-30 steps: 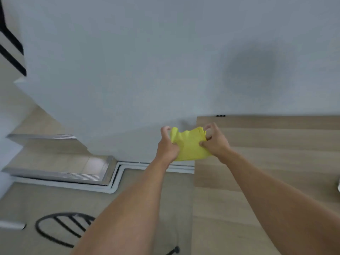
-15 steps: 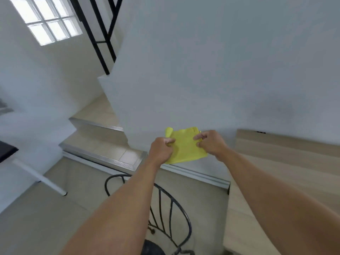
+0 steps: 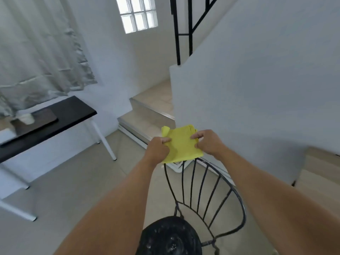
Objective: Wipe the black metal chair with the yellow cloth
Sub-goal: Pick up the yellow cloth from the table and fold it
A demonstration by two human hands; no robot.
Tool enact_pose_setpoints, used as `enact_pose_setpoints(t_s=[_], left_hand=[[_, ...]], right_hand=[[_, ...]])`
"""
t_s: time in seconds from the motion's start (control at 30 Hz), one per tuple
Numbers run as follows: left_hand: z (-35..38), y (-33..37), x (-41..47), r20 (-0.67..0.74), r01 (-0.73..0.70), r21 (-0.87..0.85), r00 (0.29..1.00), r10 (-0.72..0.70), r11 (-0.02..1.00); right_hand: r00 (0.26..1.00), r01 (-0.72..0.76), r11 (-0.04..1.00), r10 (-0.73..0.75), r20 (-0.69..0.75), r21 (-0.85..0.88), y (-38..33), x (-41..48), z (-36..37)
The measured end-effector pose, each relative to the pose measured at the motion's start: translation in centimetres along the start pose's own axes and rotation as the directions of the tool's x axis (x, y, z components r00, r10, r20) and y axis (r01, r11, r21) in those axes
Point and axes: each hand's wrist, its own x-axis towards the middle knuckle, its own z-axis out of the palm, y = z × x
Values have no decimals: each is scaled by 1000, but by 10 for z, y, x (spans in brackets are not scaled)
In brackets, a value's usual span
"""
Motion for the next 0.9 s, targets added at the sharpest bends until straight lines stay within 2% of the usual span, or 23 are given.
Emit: enact_pose_setpoints(t_s=[0.2, 0.33, 0.57, 0.73, 0.9], left_hand=[[-36, -79, -20, 4, 134, 17, 991, -134, 991], [-43, -130, -39, -5, 232, 6, 973, -232, 973], [-18, -226, -74, 18, 389, 4, 921, -389, 921], [20, -272, -94, 36, 409, 97, 910, -414, 908], [68, -313, -115, 66, 459, 96, 882, -466, 883]], right_hand=[[984, 63, 992, -44, 170, -108, -22, 8, 81], [956, 103, 989, -69, 286, -106, -19, 8, 130], [827, 151, 972, -26, 561, -178, 21, 2, 211], [788, 134, 965, 35, 615, -227, 65, -5, 254], [750, 108, 954, 107, 653, -280, 116, -17, 288]])
